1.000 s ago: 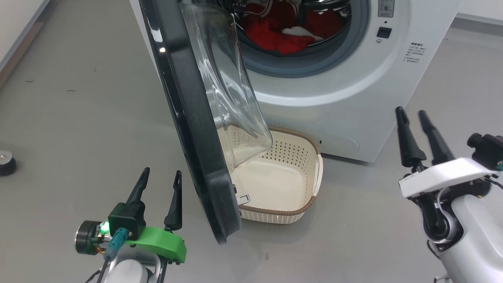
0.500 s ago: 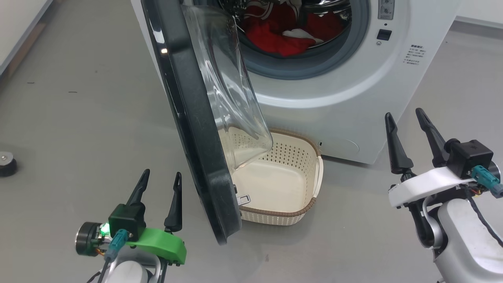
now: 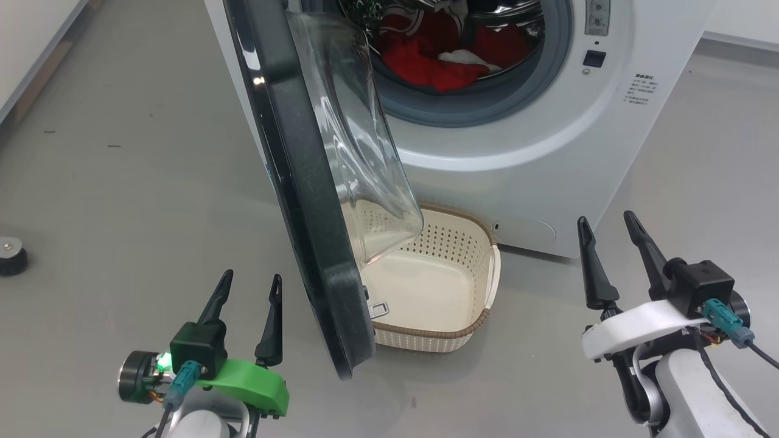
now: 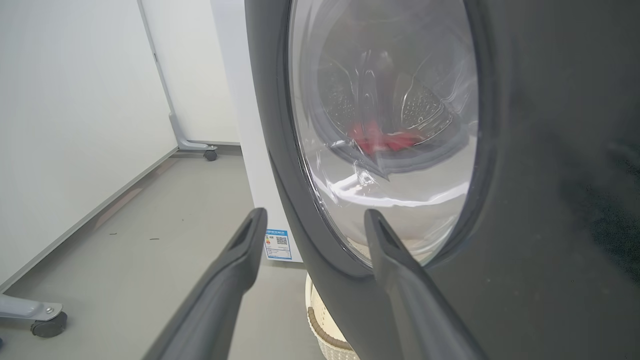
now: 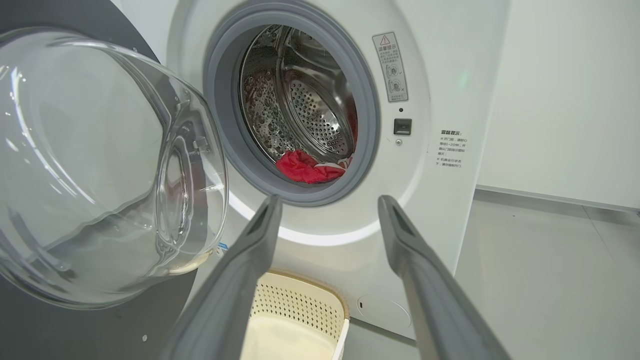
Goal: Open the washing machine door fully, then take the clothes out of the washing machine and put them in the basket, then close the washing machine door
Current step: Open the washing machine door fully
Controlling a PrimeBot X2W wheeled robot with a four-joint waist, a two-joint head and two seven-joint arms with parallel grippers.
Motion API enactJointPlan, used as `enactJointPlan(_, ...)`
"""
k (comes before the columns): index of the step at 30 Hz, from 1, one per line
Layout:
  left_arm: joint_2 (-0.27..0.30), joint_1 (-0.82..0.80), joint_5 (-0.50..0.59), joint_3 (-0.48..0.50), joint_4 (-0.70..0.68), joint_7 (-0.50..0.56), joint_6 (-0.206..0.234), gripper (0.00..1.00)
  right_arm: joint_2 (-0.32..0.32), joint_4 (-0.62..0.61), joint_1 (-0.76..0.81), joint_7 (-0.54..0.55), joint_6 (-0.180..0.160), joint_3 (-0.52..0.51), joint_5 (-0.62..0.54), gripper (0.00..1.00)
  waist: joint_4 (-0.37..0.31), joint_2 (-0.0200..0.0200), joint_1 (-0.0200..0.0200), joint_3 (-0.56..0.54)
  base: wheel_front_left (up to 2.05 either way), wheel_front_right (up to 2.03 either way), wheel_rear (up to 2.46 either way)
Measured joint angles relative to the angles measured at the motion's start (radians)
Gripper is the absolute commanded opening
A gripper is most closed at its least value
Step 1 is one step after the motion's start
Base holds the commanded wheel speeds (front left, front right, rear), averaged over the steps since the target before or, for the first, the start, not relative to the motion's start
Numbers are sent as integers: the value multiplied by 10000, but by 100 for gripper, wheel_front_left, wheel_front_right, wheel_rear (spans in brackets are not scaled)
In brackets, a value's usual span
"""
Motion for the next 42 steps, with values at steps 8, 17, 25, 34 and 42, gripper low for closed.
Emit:
enactJointPlan(8, 2, 30, 0, -19, 40, 0, 0, 100, 270, 240, 294, 0, -6, -330, -155, 100, 22, 0, 0, -43, 0, 0, 0)
enactJointPlan(17, 2, 57, 0, -56, 40, 0, 0, 100, 493, 426, 384, 2, -2, -558, -408, 100, 67, 0, 0, -23, 0, 0, 0)
enactJointPlan(25, 2, 57, 0, -65, 38, 0, 0, 100, 629, 500, 385, 2, 23, -723, -686, 100, 108, 0, 0, 7, 0, 0, 0)
enactJointPlan(34, 2, 58, 0, -77, 38, 0, 0, 100, 821, 606, 386, 2, 213, -918, -901, 100, 126, 0, 0, 22, 0, 0, 0)
enactJointPlan(42, 2, 58, 0, -90, 40, 0, 0, 0, 888, 683, 386, 2, 320, -1078, -1127, 100, 138, 0, 0, 34, 0, 0, 0)
